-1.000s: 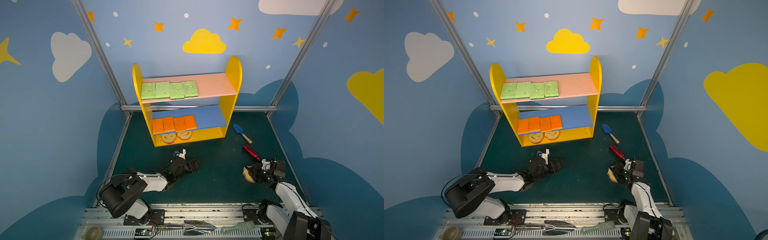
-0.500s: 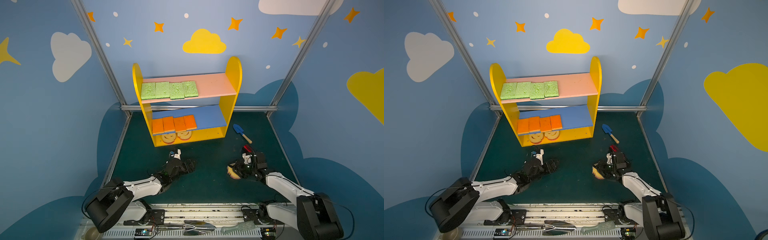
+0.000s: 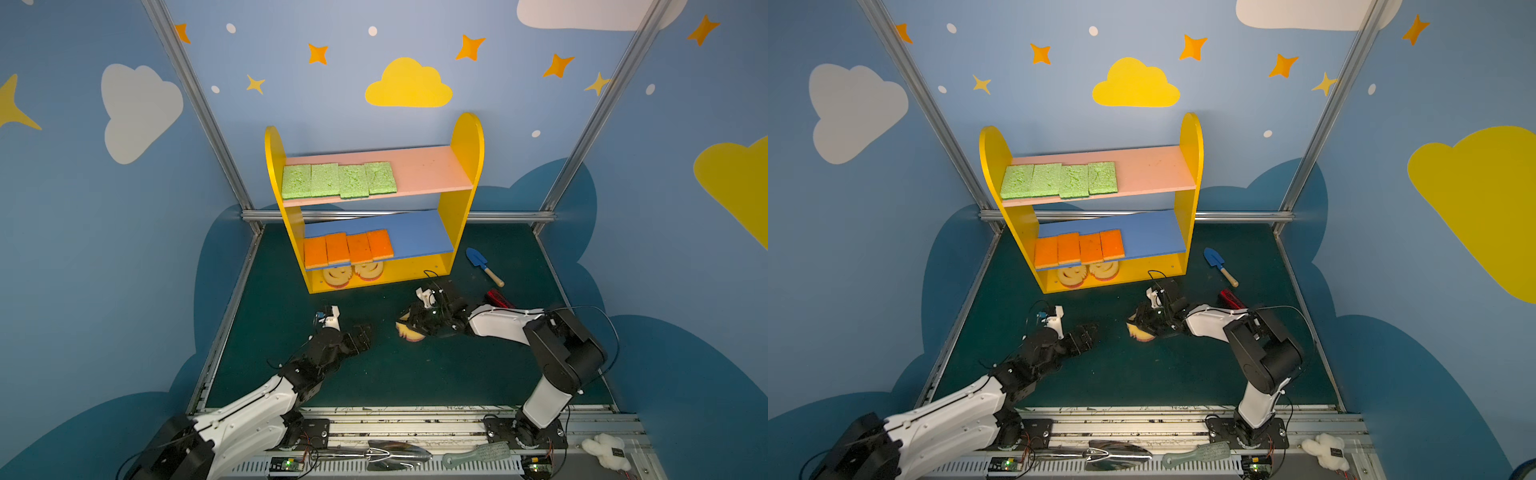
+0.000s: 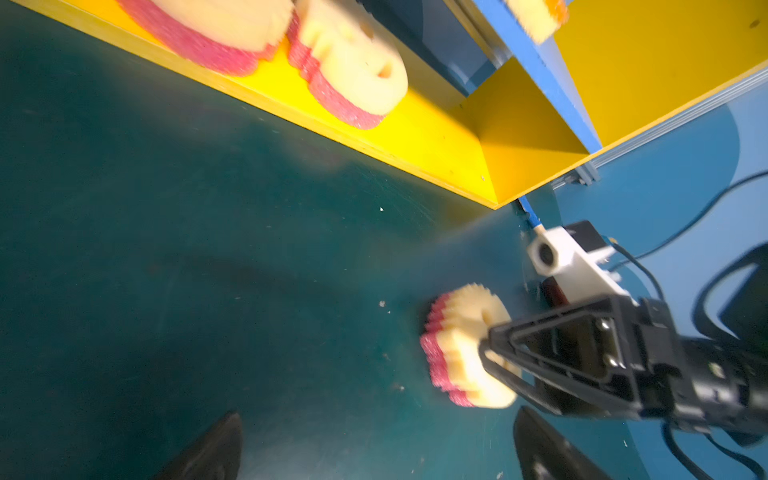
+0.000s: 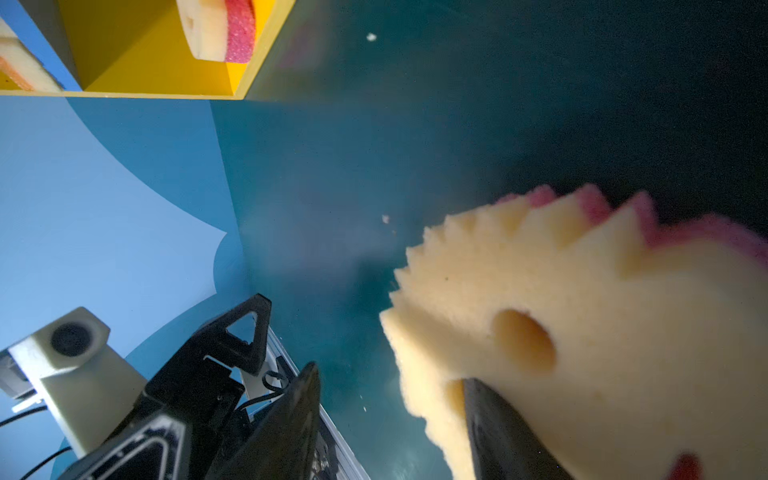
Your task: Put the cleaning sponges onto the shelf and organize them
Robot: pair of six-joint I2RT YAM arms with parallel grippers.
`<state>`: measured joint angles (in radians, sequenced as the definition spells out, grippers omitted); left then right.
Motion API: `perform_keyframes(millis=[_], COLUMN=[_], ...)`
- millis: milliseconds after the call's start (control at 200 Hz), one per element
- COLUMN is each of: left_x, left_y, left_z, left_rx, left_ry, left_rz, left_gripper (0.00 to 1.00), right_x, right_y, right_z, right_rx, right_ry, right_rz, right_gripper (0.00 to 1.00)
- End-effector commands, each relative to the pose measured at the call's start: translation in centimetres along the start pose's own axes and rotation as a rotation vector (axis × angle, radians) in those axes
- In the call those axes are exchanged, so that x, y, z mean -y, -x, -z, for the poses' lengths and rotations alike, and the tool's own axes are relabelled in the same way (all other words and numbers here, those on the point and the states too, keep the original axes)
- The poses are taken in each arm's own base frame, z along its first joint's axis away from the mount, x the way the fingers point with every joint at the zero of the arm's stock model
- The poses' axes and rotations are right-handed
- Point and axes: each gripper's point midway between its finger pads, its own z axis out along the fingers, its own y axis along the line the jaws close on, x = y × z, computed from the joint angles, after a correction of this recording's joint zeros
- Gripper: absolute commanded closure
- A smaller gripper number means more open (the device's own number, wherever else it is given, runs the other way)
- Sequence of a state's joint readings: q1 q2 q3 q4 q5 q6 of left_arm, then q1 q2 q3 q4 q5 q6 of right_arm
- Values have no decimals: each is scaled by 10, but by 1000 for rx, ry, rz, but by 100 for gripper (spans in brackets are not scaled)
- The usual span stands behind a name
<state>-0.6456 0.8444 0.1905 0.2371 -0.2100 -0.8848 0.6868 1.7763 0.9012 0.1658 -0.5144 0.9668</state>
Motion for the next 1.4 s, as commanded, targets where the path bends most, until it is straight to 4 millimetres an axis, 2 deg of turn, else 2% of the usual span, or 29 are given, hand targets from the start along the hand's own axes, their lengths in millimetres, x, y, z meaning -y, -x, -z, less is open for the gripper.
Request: perform_keyframes(millis=[0, 175, 355, 551, 641, 776, 866, 921, 1121, 1396], left_x=[-25, -31, -24, -14, -12, -7, -5, -6, -10, 8], left_y=[-9, -10, -9, -11, -10, -4, -2, -2, -6, -11], left_z=[8, 12, 3, -13, -18, -18, -16, -15, -15, -29], left_rx=[-26, -24, -49, -86, -93, -80, -73, -76, -84, -128], left_ry=[76, 72, 66, 55, 55, 50, 45, 48, 53, -12], left_rz=[-15, 3, -1, 5, -1, -15, -19, -21, -10, 13], left_gripper=[0, 0, 0, 0, 0, 0, 0, 0, 0, 0], right_x=[-23, -53, -78, -84, -80, -58, -34, -28, -41, -53], right_y=[5, 10, 15, 12, 6, -4, -5, -6, -3, -16], right_z=[-12, -8, 22, 41, 36, 21, 15, 15, 17, -12], right_rx=[-12, -10, 37, 12, -56, -132, -135, -137, -118, -207], right_ry=[52, 131, 166, 161, 151, 92, -67, -150, -114, 59], right_rz=[35, 85, 163, 203, 202, 163, 173, 201, 206, 103], right_gripper=[45, 45, 45, 44, 42, 42, 42, 42, 42, 42])
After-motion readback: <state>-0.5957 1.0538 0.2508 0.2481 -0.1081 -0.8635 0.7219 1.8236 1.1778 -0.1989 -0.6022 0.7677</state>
